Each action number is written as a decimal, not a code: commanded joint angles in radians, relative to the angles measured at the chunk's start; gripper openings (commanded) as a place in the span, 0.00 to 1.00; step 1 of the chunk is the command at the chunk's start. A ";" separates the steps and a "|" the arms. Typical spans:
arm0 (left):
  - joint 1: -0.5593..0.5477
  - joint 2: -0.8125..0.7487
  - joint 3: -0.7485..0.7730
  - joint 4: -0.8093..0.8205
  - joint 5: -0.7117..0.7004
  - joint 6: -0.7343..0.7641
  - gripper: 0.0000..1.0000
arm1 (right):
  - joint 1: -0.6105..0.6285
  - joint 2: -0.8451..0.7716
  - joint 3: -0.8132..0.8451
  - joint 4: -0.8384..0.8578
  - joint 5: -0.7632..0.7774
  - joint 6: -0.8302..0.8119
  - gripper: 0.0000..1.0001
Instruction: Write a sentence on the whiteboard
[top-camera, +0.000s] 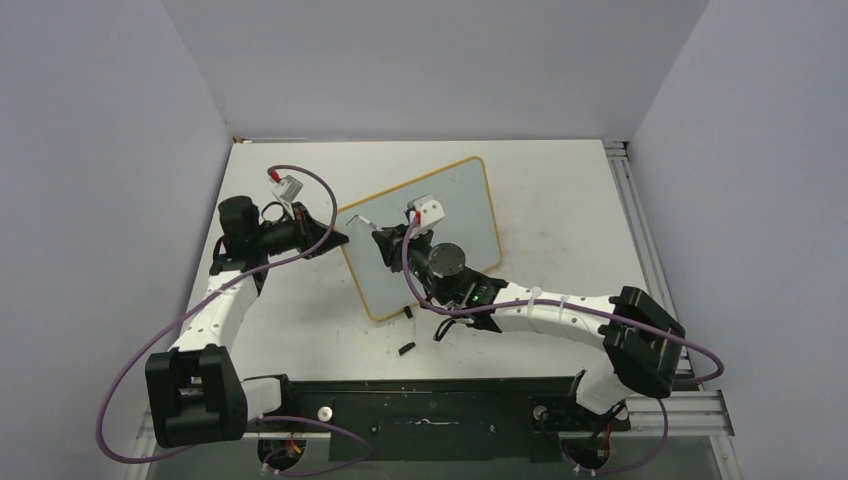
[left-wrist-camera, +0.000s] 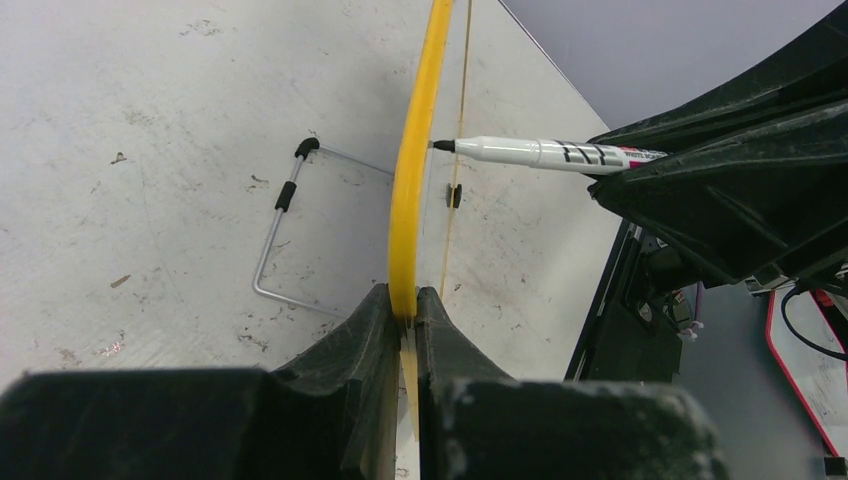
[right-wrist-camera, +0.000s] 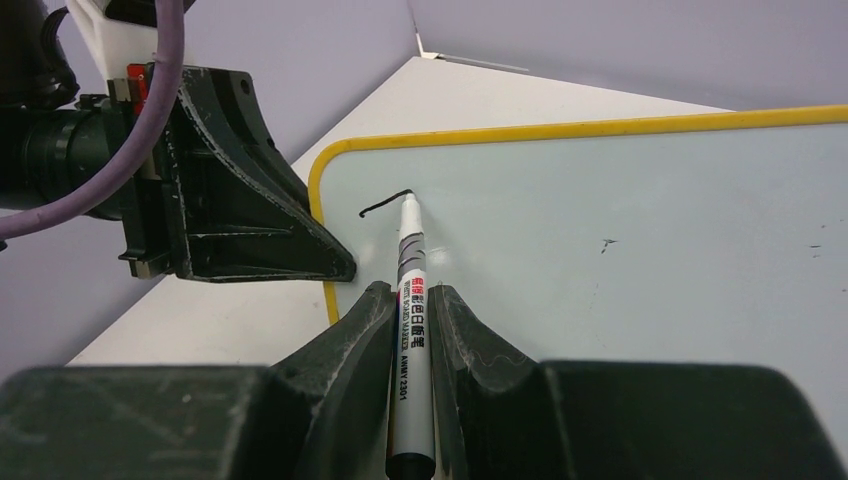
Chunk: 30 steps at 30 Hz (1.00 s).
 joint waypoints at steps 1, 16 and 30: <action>0.003 -0.016 0.027 -0.020 0.018 0.029 0.00 | -0.005 -0.048 -0.017 0.005 0.085 0.000 0.05; 0.004 -0.020 0.028 -0.023 0.014 0.029 0.00 | 0.029 -0.092 -0.052 0.082 -0.005 -0.077 0.05; 0.003 -0.021 0.028 -0.019 0.016 0.027 0.00 | 0.047 -0.040 -0.003 0.077 0.001 -0.103 0.05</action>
